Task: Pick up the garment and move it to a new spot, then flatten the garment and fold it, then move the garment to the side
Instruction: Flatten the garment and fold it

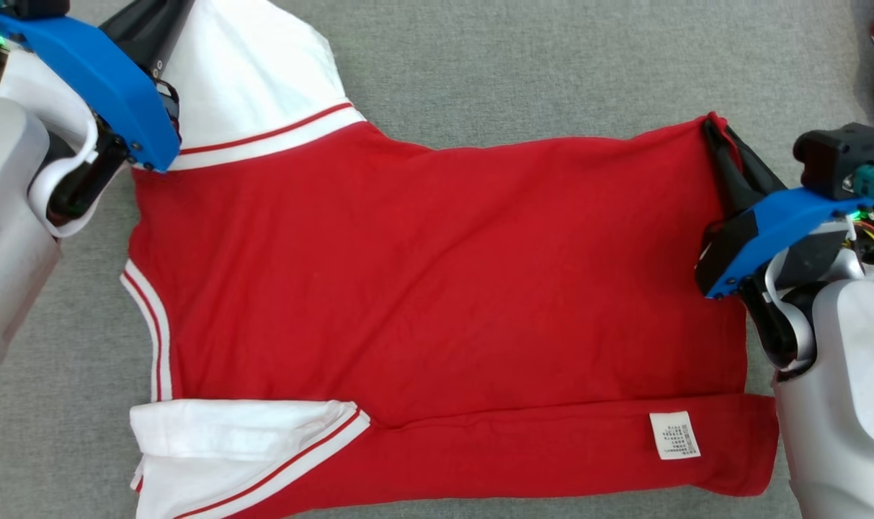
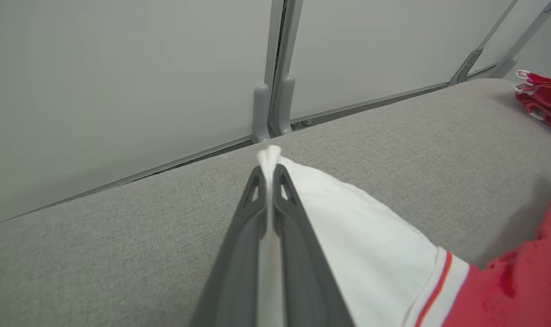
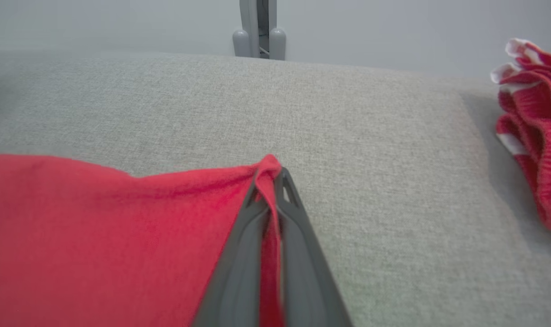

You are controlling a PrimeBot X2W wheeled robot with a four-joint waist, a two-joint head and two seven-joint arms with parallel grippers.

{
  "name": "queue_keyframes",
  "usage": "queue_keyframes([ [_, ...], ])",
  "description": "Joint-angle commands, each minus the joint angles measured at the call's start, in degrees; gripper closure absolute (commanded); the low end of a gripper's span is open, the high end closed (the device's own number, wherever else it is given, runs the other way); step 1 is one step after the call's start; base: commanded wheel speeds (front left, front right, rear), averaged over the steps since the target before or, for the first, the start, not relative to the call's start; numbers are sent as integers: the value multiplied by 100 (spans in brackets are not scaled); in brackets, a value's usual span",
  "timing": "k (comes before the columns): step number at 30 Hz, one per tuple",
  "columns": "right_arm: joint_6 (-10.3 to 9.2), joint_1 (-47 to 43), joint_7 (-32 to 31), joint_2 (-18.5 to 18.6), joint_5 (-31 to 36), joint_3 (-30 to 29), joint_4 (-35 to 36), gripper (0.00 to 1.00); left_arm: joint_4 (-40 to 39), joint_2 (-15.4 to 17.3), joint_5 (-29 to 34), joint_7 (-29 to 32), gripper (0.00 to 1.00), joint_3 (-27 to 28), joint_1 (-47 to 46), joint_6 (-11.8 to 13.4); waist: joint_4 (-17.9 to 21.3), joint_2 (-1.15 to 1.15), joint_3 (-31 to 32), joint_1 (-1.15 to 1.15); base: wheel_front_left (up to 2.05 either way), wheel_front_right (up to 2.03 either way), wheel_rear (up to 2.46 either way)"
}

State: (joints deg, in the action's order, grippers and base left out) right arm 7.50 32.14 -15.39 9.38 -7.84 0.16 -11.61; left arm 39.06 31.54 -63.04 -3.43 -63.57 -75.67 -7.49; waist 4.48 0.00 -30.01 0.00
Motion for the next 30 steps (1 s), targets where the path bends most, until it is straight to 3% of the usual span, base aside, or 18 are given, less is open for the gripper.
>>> queue_keyframes([
  [1, -2, -77, 53, 33, 32, -22, 13, 100, -26, 46, -32, -49, 100, -18, 92, 5, -64, 0, 62, 0, 0, 0, 0],
  [14, -2, -777, 624, 188, 84, -286, 76, 100, -1273, 518, -16, -849, 100, -224, 917, 93, -439, 0, 614, 0, 0, 0, 0],
  [30, -2, -1500, 1103, 293, 33, -397, -96, 100, -3489, 1405, -145, -1098, 100, -257, 2492, 1124, -709, 0, 1208, 0, 0, 0, 0],
])
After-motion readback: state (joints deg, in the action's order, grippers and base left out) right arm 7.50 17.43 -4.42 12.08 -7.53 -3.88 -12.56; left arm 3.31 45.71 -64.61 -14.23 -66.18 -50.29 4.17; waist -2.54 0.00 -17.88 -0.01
